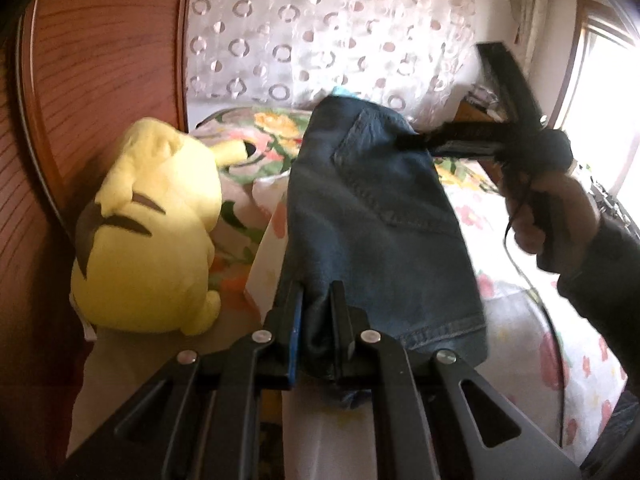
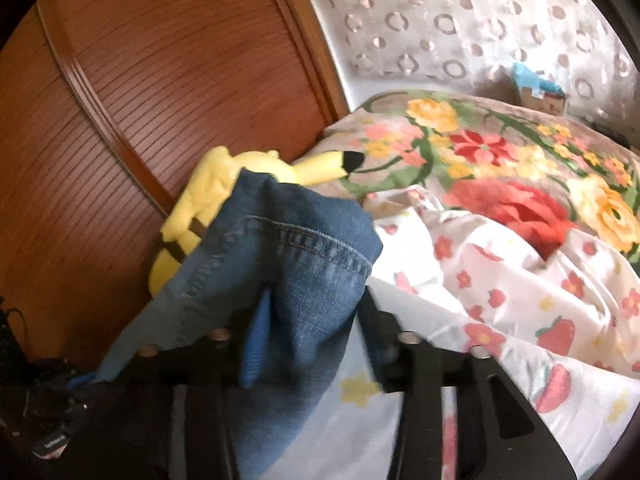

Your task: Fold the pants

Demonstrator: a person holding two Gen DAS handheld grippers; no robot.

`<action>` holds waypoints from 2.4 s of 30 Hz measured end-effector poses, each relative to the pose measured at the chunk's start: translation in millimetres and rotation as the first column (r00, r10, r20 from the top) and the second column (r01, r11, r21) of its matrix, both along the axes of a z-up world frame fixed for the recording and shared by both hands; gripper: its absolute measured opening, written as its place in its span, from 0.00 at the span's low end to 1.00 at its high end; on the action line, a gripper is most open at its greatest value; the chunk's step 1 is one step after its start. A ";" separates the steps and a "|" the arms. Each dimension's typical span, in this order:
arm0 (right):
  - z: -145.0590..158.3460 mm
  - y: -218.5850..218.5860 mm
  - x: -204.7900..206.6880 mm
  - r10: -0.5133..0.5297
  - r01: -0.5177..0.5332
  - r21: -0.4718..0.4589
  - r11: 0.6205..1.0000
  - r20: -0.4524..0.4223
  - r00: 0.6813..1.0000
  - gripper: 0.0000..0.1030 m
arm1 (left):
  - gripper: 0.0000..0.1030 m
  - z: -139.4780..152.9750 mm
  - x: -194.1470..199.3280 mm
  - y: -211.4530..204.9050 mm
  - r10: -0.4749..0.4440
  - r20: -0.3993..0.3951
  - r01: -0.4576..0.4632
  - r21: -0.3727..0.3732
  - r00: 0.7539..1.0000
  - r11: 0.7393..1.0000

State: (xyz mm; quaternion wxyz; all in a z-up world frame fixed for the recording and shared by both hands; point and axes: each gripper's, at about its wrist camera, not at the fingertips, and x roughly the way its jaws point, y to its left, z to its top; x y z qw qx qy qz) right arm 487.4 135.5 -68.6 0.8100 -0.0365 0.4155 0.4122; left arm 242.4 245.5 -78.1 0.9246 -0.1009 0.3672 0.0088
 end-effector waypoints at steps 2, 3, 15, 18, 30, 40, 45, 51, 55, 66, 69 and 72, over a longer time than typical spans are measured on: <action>5.3 -5.3 -1.8 -0.044 0.047 -0.035 0.998 0.068 0.997 0.62 | 0.09 -3.8 -3.7 -2.7 0.008 -0.005 -0.008 0.008 1.000 1.000; 10.9 -9.0 -4.1 -0.059 0.064 -0.038 0.997 0.109 0.992 0.62 | 0.09 -4.6 -5.5 -3.5 0.011 -0.004 -0.011 0.011 1.000 1.000; 9.1 27.9 -1.0 0.043 -0.024 -0.105 0.994 0.179 0.983 0.22 | 0.11 -9.3 -7.3 -10.2 0.009 -0.019 -0.008 0.059 1.000 0.998; -12.7 30.2 10.0 0.032 -0.015 -0.135 0.991 0.128 0.991 0.22 | 0.12 -9.2 -8.1 -10.4 0.009 -0.018 -0.008 0.061 1.000 0.998; 29.5 -9.3 -46.2 0.014 0.001 -0.076 0.997 0.199 0.980 0.22 | 0.13 27.6 -29.4 -20.5 0.047 0.044 -0.050 0.082 0.998 0.995; 84.5 -88.5 -141.6 -0.019 0.022 -0.006 1.000 0.280 0.960 0.22 | 0.20 80.1 -74.1 -63.2 -0.004 0.143 -0.011 0.103 0.990 0.995; 98.7 -126.6 -187.3 -0.046 0.046 0.008 0.999 0.314 0.948 0.23 | 0.24 98.5 -91.6 -92.6 -0.033 0.175 0.012 0.120 0.984 0.993; 106.9 -177.7 -230.7 -0.112 0.106 0.038 0.994 0.352 0.929 0.29 | 0.30 114.8 -111.1 -127.5 -0.087 0.212 0.057 0.143 0.973 0.988; 110.2 -211.9 -254.7 -0.165 0.156 0.054 0.986 0.369 0.914 0.33 | 0.31 120.5 -121.0 -148.1 -0.116 0.231 0.086 0.138 0.966 0.987; 132.1 -294.9 -330.5 -0.325 0.303 0.122 0.945 0.453 0.831 0.67 | 0.33 138.5 -151.9 -205.9 -0.114 0.272 0.071 0.165 0.956 0.984; 138.9 -313.4 -346.7 -0.366 0.340 0.142 0.930 0.466 0.805 0.74 | 0.33 142.6 -155.2 -215.8 -0.096 0.272 0.049 0.175 0.958 0.983; 143.5 -330.3 -361.6 -0.397 0.373 0.150 0.916 0.481 0.782 0.79 | 0.33 145.5 -157.5 -224.4 -0.098 0.279 0.051 0.171 0.955 0.984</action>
